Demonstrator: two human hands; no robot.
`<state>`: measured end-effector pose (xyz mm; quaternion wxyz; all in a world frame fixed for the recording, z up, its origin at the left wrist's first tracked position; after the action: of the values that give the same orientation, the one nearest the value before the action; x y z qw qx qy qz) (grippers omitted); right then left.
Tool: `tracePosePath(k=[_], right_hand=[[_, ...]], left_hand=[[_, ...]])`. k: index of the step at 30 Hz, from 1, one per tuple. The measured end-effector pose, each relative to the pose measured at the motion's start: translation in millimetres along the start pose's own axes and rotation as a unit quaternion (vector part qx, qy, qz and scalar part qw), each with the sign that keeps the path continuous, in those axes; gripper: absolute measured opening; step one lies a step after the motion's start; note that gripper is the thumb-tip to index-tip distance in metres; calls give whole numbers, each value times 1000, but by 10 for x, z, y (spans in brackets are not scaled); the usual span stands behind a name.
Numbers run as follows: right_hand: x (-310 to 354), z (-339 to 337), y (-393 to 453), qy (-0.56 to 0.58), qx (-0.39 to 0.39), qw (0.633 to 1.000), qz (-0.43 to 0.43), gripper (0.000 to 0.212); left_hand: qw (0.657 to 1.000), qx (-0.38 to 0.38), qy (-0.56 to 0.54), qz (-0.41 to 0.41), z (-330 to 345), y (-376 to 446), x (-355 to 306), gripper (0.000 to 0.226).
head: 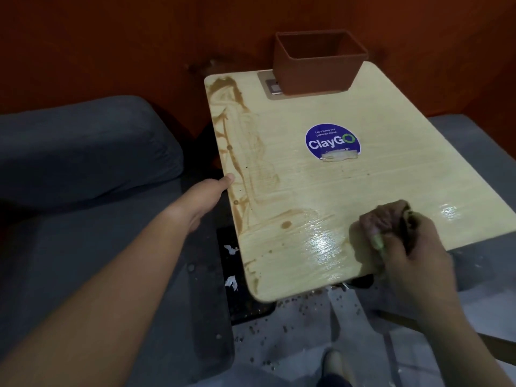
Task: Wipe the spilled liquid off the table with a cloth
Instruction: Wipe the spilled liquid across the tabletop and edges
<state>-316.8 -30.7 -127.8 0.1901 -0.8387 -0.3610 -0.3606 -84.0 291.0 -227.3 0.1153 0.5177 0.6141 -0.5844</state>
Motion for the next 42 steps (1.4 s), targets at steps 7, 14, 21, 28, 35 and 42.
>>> tracePosePath(k=[7, 14, 21, 28, 35, 42], right_hand=[[932, 1099, -1100, 35, 152, 970, -188, 37], [627, 1043, -800, 299, 229, 926, 3, 29], [162, 196, -69, 96, 54, 994, -25, 31], [683, 821, -733, 0, 103, 985, -141, 34], [980, 1377, -1064, 149, 212, 963, -70, 27], [563, 535, 47, 93, 7, 995, -16, 65]], left_hand=[[1000, -25, 9, -3, -22, 3, 9, 78], [999, -34, 21, -2, -29, 4, -5, 77], [999, -31, 5, -11, -5, -56, 0, 67], [999, -42, 0, -13, 3, -86, -8, 76], [999, -36, 11, 18, -11, -145, -73, 54], [991, -109, -53, 51, -96, -446, 285, 61]])
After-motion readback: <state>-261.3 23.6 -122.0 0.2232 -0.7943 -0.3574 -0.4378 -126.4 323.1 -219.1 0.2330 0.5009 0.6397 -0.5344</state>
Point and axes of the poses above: each hand's wrist, its own y-axis towards the middle knuckle, its own z-axis out of the palm, x = y × z, the point moved 8 cm from there along y, towards the middle knuckle, and after that the axes turned 3 degrees about y, right-handed, at the moved point
